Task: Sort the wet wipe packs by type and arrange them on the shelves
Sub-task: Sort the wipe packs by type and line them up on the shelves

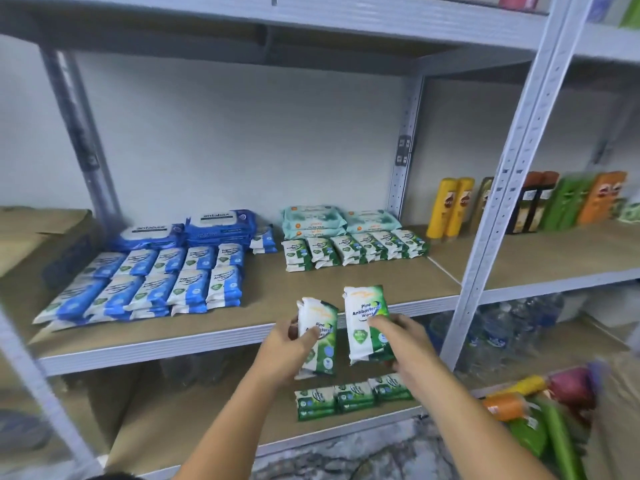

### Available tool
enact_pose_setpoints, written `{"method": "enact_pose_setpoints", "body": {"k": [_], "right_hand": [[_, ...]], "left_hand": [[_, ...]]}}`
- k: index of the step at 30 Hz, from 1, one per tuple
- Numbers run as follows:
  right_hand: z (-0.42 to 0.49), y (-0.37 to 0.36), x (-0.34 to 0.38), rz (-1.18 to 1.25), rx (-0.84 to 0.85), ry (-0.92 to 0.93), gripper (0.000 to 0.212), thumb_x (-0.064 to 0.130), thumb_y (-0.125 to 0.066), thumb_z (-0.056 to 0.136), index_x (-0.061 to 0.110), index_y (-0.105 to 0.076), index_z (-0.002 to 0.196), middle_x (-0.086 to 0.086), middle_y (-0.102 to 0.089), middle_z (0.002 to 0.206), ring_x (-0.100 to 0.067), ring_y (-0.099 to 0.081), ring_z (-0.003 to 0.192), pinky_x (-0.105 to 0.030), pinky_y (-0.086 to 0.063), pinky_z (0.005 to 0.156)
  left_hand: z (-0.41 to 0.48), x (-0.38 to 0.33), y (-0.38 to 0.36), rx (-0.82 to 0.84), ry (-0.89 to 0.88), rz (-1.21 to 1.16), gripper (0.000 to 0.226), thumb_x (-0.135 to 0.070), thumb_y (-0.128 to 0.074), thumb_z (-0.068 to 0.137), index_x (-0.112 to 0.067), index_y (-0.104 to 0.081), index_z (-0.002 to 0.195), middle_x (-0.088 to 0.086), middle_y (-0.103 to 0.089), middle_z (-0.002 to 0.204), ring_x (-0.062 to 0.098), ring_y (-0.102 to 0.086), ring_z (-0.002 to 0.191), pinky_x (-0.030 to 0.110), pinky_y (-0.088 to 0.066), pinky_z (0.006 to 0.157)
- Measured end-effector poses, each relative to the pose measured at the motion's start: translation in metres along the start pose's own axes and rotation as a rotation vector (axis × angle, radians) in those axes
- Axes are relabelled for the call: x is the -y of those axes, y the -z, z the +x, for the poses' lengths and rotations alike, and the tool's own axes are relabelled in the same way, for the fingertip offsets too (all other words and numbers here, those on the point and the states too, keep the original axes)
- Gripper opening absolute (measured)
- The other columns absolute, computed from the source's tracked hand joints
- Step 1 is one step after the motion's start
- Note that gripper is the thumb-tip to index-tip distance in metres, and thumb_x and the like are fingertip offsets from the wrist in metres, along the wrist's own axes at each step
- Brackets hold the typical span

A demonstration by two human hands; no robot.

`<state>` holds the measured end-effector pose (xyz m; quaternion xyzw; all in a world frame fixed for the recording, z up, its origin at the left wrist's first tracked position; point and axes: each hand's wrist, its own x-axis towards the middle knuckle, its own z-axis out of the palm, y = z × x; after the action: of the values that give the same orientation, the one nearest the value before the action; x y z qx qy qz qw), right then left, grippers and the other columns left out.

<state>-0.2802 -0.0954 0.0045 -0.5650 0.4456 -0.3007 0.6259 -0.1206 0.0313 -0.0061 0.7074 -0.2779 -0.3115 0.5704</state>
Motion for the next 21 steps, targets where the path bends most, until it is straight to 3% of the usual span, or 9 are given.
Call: {"method": "enact_pose_setpoints", "body": {"k": [2, 5, 8, 11, 13, 15, 17, 19, 21], "right_hand": [[0.006, -0.006, 0.018, 0.03, -0.008, 0.021, 0.029, 0.035, -0.081, 0.075, 0.016, -0.07, 0.094, -0.007, -0.076, 0.096, -0.033, -0.071, 0.097, -0.035, -0.052, 0.058], [0.021, -0.016, 0.038, 0.05, -0.007, 0.025, 0.025, 0.031, -0.081, 0.08, 0.015, -0.069, 0.095, -0.008, -0.075, 0.099, -0.029, -0.069, 0.089, -0.03, -0.048, 0.054], [0.039, -0.028, 0.051, 0.094, 0.012, 0.006, 0.03, 0.028, -0.084, 0.079, 0.015, -0.065, 0.099, -0.01, -0.073, 0.102, -0.028, -0.068, 0.087, -0.031, -0.048, 0.054], [0.062, -0.038, 0.051, 0.126, -0.002, -0.008, 0.033, 0.028, -0.086, 0.077, 0.015, -0.063, 0.097, -0.009, -0.07, 0.104, -0.027, -0.065, 0.089, -0.032, -0.048, 0.056], [0.078, -0.044, 0.045, 0.132, -0.008, -0.032, 0.032, 0.027, -0.087, 0.077, 0.015, -0.063, 0.094, -0.01, -0.072, 0.103, -0.027, -0.067, 0.087, -0.033, -0.049, 0.057], [0.094, -0.05, 0.038, 0.108, -0.003, -0.065, 0.034, 0.028, -0.087, 0.076, 0.014, -0.063, 0.096, -0.012, -0.073, 0.104, -0.028, -0.068, 0.085, -0.031, -0.049, 0.054], [0.11, -0.055, 0.034, 0.046, -0.002, -0.088, 0.041, 0.032, -0.089, 0.074, 0.014, -0.063, 0.101, -0.011, -0.072, 0.107, -0.028, -0.067, 0.085, -0.029, -0.049, 0.05], [0.122, -0.059, 0.032, -0.026, 0.009, -0.105, 0.044, 0.036, -0.089, 0.073, 0.016, -0.061, 0.102, -0.008, -0.07, 0.107, -0.027, -0.067, 0.089, -0.029, -0.05, 0.052], [0.128, -0.06, 0.034, -0.132, 0.012, -0.094, 0.037, 0.037, -0.086, 0.077, 0.016, -0.061, 0.095, -0.007, -0.068, 0.101, -0.023, -0.062, 0.085, -0.033, -0.05, 0.061]], "left_hand": [[0.007, -0.018, 0.01, -0.042, -0.019, -0.061, 0.052, -0.026, -0.071, 0.093, -0.033, -0.045, 0.138, 0.009, -0.069, 0.107, 0.024, -0.074, 0.08, 0.04, -0.062, 0.07], [0.016, -0.04, 0.022, -0.126, -0.08, 0.022, 0.064, -0.031, -0.07, 0.094, -0.042, -0.035, 0.147, 0.008, -0.063, 0.103, 0.017, -0.066, 0.072, 0.026, -0.051, 0.054], [0.032, -0.051, 0.028, -0.138, -0.117, 0.047, 0.064, -0.036, -0.068, 0.094, -0.047, -0.034, 0.147, -0.011, -0.056, 0.097, 0.007, -0.064, 0.075, 0.027, -0.054, 0.064], [0.055, -0.05, 0.027, -0.138, -0.127, 0.026, 0.063, -0.036, -0.067, 0.094, -0.051, -0.035, 0.145, -0.02, -0.055, 0.109, 0.002, -0.063, 0.084, 0.033, -0.057, 0.077], [0.069, -0.045, 0.025, -0.14, -0.129, 0.045, 0.062, -0.036, -0.065, 0.095, -0.056, -0.034, 0.145, -0.016, -0.055, 0.12, 0.002, -0.065, 0.085, 0.035, -0.058, 0.081], [0.087, -0.039, 0.02, -0.136, -0.106, 0.094, 0.062, -0.038, -0.063, 0.095, -0.06, -0.032, 0.144, -0.001, -0.063, 0.125, 0.005, -0.067, 0.075, 0.032, -0.056, 0.072], [0.106, -0.033, 0.014, -0.115, -0.088, 0.154, 0.064, -0.041, -0.061, 0.092, -0.063, -0.03, 0.143, 0.005, -0.066, 0.13, 0.016, -0.071, 0.093, 0.041, -0.057, 0.082], [0.121, -0.028, 0.009, -0.12, -0.058, 0.206, 0.064, -0.048, -0.058, 0.086, -0.067, -0.029, 0.141, 0.004, -0.07, 0.121, 0.028, -0.068, 0.107, 0.048, -0.055, 0.092], [0.133, -0.022, 0.007, -0.124, -0.029, 0.261, 0.064, -0.052, -0.053, 0.086, -0.065, -0.027, 0.143, -0.001, -0.073, 0.098, 0.027, -0.068, 0.098, 0.045, -0.054, 0.094]]}}
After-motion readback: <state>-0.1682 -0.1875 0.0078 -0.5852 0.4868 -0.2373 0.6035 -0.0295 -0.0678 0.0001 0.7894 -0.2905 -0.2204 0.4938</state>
